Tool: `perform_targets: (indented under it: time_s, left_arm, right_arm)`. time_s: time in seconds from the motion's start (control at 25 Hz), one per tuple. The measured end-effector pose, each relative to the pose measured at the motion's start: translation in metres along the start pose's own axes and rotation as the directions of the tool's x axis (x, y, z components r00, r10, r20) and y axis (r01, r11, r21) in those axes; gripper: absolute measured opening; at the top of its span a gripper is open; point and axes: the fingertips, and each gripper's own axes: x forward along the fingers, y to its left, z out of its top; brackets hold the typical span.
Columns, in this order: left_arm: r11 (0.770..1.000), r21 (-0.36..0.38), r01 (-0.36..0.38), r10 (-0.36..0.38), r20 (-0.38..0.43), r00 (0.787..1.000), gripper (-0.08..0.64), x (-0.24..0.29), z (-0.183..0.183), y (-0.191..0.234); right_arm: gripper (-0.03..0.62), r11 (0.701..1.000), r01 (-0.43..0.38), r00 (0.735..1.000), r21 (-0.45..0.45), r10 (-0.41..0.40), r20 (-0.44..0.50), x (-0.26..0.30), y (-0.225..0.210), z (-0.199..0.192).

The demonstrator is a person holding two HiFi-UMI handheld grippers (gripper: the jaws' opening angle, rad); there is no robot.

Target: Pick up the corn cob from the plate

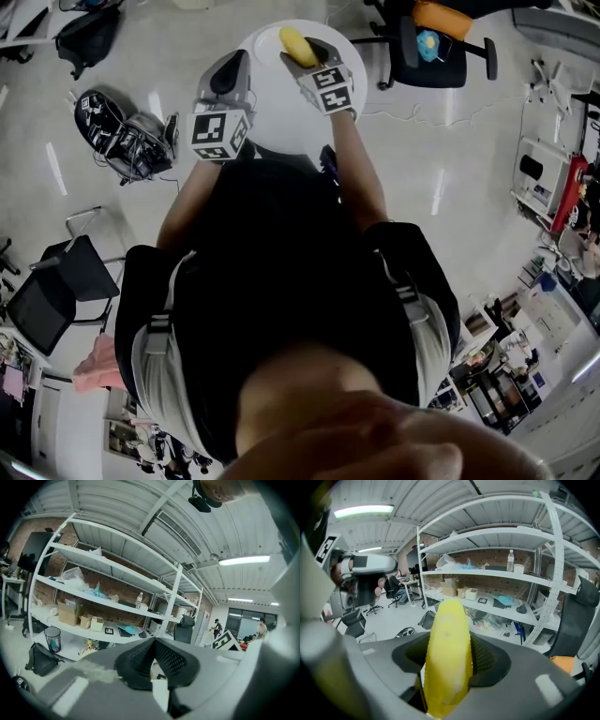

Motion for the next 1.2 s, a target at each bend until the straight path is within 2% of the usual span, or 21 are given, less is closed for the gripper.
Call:
perform_targets:
  time_s: [0.24,0.6,0.84,1.04,1.2]
  left_arm:
    - [1.000,0.014,0.024,-0.024,0.020,1.000,0.005,-0.004,0.011,-0.007]
    - [0.998,0.032,0.058,-0.059,0.026,0.998,0.006,0.000,0.018,-0.024]
    - [0.996,0.044,0.081,-0.082,0.039,0.996,0.006,0.002,0.024,-0.035]
    - [0.994,0.049,0.095,-0.097,0.045,0.994,0.006,0.004,0.029,-0.039]
    - [0.994,0.049,0.100,-0.102,0.045,0.994,0.006,0.004,0.028,-0.041]
  right_arm:
    - [0.256,0.998,0.032,0.995,0.059,-0.038,0.095,-0.023,0.003,0.021]
    - [0.256,0.990,0.093,0.973,0.110,-0.114,0.200,-0.064,-0.010,0.043]
    - [0.256,0.979,0.135,0.945,0.152,-0.173,0.276,-0.093,-0.020,0.059]
    - [0.257,0.971,0.137,0.918,0.196,-0.199,0.343,-0.116,-0.018,0.074]
    - [0.257,0.972,0.136,0.900,0.191,-0.202,0.386,-0.133,-0.009,0.088]
